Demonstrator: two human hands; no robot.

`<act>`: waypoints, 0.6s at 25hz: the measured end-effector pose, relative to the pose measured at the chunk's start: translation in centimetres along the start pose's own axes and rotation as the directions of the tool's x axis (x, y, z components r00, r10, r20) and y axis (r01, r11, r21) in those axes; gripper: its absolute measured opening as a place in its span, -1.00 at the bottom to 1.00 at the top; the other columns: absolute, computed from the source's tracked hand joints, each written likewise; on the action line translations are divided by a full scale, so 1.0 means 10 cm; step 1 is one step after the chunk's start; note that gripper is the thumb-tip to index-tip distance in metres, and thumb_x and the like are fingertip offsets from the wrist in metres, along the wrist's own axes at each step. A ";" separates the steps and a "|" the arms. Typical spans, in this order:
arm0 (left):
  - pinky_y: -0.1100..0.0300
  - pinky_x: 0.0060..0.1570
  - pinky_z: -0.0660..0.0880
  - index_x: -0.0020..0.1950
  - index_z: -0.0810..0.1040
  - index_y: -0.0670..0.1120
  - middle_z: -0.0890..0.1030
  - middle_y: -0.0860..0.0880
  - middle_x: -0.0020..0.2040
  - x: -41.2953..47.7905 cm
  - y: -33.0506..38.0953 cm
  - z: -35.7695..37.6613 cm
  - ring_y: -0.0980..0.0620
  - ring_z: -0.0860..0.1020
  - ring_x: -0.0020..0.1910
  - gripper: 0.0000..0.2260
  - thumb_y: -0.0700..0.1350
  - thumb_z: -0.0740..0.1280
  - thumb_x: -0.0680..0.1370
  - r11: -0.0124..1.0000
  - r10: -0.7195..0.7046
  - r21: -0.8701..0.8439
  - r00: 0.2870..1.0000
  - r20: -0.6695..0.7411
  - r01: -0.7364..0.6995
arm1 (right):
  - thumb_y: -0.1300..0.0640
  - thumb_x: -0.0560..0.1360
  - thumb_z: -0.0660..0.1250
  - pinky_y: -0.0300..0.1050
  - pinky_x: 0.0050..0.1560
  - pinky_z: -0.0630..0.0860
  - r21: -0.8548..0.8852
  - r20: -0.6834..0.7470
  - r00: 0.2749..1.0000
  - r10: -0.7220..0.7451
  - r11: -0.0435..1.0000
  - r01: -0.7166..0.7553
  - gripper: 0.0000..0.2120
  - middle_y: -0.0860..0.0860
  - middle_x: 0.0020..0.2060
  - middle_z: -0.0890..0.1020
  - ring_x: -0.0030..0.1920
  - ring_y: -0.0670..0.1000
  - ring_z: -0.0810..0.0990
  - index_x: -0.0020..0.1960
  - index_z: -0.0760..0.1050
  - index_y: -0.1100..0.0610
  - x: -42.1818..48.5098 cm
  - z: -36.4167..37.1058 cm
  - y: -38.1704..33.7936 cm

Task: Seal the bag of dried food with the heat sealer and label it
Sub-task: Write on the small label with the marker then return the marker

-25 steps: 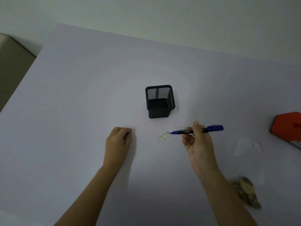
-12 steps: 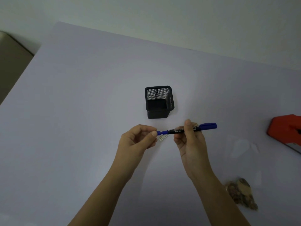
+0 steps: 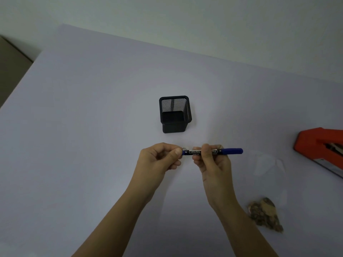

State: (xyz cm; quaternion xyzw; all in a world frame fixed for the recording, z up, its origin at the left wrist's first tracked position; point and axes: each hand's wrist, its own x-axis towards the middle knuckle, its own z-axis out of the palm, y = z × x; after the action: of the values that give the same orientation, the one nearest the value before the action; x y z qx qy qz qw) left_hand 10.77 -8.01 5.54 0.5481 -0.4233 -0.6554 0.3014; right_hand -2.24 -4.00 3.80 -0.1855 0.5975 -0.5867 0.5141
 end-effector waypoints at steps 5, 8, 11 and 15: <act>0.39 -0.29 0.52 -0.16 0.65 -0.03 0.67 0.01 -0.34 -0.07 -0.07 0.12 0.16 0.59 -0.37 -0.87 -0.19 0.32 0.51 0.995 -0.074 -0.071 0.995 -0.065 0.069 | 0.04 0.39 0.25 -0.29 -0.23 0.55 -0.058 0.041 0.999 -0.036 0.998 0.038 -0.81 -0.03 -0.33 0.64 -0.31 -0.12 0.63 -0.12 0.40 0.16 -0.01 -0.10 -0.02; 0.38 -0.24 0.54 -0.13 0.65 -0.04 0.67 0.01 -0.33 -0.10 -0.04 0.20 0.15 0.61 -0.33 -0.88 -0.20 0.32 0.50 0.989 -0.049 -0.145 0.990 -0.134 0.030 | -0.09 0.41 0.24 -0.32 -0.17 0.54 -0.089 0.084 0.985 -0.150 0.984 0.157 -0.73 -0.13 -0.21 0.66 -0.23 -0.17 0.62 -0.01 0.36 0.06 0.07 -0.13 -0.19; 0.33 -0.16 0.57 -0.02 0.63 -0.02 0.69 0.00 -0.23 -0.02 0.11 0.17 0.13 0.63 -0.24 -0.87 -0.16 0.30 0.53 0.992 0.065 -0.094 0.984 -0.163 -0.081 | 0.00 0.45 0.21 -0.33 -0.10 0.53 -0.046 0.025 0.955 -0.297 0.954 0.298 -0.83 -0.15 -0.22 0.65 -0.15 -0.17 0.61 0.00 0.36 0.02 0.26 -0.17 -0.46; 0.53 -0.06 0.41 0.32 0.43 0.03 0.56 0.17 0.09 0.34 0.23 0.09 0.30 0.53 -0.03 -0.70 -0.04 0.19 0.60 0.941 0.237 0.308 0.922 -0.307 -0.139 | 0.17 0.55 0.25 -0.19 0.03 0.56 -0.239 0.108 0.813 -0.572 0.779 0.579 -0.83 -0.01 -0.14 0.60 -0.07 -0.09 0.63 0.08 0.32 -0.02 0.63 -0.10 -0.76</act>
State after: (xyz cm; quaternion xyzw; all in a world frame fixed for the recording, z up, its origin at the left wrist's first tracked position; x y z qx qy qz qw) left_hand 8.99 -11.85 6.06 0.6463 -0.5044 -0.4521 0.3512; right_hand -8.56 -10.52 7.88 -0.4335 0.5766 -0.6288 0.2901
